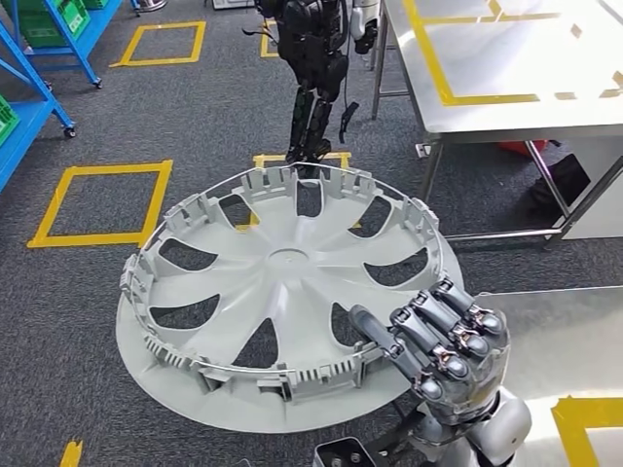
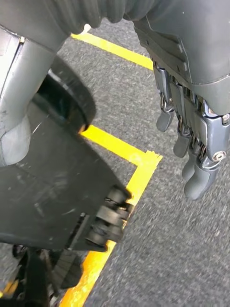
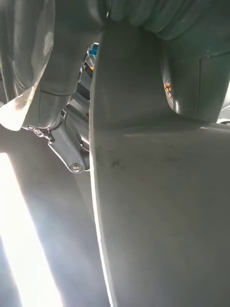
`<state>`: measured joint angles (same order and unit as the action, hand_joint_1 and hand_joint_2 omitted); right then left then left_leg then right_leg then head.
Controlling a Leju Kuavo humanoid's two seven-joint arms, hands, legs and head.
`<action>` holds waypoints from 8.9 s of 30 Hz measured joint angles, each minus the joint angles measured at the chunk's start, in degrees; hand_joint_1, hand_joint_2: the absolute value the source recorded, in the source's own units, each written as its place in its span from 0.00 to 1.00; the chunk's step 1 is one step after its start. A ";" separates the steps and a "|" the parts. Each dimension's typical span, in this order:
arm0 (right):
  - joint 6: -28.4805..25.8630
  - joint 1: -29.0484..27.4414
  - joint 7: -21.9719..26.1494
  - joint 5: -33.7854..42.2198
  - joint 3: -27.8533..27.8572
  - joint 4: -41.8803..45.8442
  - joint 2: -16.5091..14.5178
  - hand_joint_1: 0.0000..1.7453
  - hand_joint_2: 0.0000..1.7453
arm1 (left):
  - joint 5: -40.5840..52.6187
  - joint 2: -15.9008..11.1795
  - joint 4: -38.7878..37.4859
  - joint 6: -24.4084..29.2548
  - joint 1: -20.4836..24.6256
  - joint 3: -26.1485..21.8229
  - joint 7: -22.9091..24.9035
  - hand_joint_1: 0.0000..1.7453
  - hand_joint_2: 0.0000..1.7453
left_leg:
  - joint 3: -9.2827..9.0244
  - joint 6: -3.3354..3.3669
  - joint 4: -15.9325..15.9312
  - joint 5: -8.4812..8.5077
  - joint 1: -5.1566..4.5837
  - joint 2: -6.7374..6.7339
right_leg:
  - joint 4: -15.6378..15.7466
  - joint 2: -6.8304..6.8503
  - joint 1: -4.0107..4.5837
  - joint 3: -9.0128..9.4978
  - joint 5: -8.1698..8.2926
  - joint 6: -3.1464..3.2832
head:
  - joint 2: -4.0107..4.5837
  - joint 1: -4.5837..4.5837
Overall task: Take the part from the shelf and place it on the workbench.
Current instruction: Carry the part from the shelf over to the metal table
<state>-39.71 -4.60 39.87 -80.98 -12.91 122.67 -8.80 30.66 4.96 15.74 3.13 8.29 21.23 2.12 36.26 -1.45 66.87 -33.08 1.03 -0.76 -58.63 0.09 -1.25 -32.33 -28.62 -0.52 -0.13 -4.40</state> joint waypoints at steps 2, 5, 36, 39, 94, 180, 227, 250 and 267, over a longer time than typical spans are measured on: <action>0.00 0.01 0.00 0.00 -0.01 -0.01 0.01 1.00 1.00 | -0.01 0.00 0.00 0.00 -0.05 0.03 0.00 0.00 1.00 | 2.44 0.34 6.91 -3.11 -0.15 0.19 | -0.03 -0.06 0.55 -0.52 0.32 0.50 | 0.00 0.05; 0.00 0.02 0.00 0.00 -0.01 -0.01 0.02 1.00 1.00 | -0.02 -0.01 0.00 0.00 -0.06 0.04 0.00 0.00 1.00 | -0.34 1.53 3.45 0.15 -0.73 0.39 | -0.07 -0.31 1.21 -0.80 0.61 0.89 | -0.01 0.04; 0.00 0.59 0.00 0.11 -0.01 -0.01 0.28 1.00 1.00 | -0.10 0.03 0.00 -0.04 0.19 0.06 0.00 0.00 1.00 | -2.30 0.57 0.22 1.11 -1.11 0.44 | 1.29 0.07 0.99 -1.39 2.23 1.16 | 0.00 0.15; 0.00 0.65 0.00 0.15 -0.02 -0.01 0.28 1.00 1.00 | -0.13 0.03 0.00 -0.04 0.40 0.06 0.00 0.00 1.00 | -7.95 1.29 -9.54 3.27 -1.35 0.77 | 0.87 0.03 1.09 -2.21 2.93 0.31 | -0.01 0.13; 0.00 0.08 0.00 0.67 -2.29 -1.63 0.73 1.00 1.00 | -0.58 -0.14 0.00 0.44 0.10 0.04 0.28 0.00 1.00 | -3.18 3.41 -12.01 9.01 -1.17 -1.92 | -12.86 0.07 -0.14 -6.51 -6.16 -2.94 | -0.01 -0.26; 0.00 2.20 0.00 0.62 -3.93 -5.72 0.30 1.00 1.00 | -0.40 -0.70 -0.94 -1.01 0.37 -0.05 0.44 0.00 1.00 | -4.23 2.42 -8.95 5.21 -0.18 2.87 | -0.72 -5.21 0.64 -3.49 1.03 -1.50 | 0.01 0.07; -0.02 -0.34 -0.01 1.51 -1.29 -4.67 0.39 1.00 1.00 | -1.36 -0.30 -1.13 -5.47 0.91 -1.53 15.87 0.00 1.00 | -3.22 0.37 -4.25 0.89 -0.37 -2.05 | 1.15 0.60 0.72 -1.76 1.90 0.50 | -0.01 -0.24; 0.00 1.43 0.00 1.94 -1.28 -5.18 1.28 1.00 1.00 | -1.03 -0.36 -1.42 -6.14 1.19 -1.71 15.69 0.00 1.00 | -4.09 2.77 -9.24 5.35 -0.51 -0.20 | -3.35 0.52 0.38 -3.32 0.11 -2.34 | 0.00 -0.72; 0.00 1.61 0.00 1.68 -0.61 -5.86 1.28 1.00 1.00 | -0.68 -0.48 -1.42 -6.34 1.13 -1.71 15.69 0.00 1.00 | -4.24 1.50 -9.57 5.51 -0.56 -0.29 | 0.97 0.69 1.01 -0.76 0.57 -0.79 | -0.01 -0.25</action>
<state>-39.71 -3.00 39.87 -79.30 -13.52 116.80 -7.52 29.98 4.49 14.32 -3.21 9.42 19.52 17.81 32.03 0.05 57.29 -27.57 0.47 -1.05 -57.65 0.77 -0.24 -33.09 -28.05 -1.31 -0.13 -4.64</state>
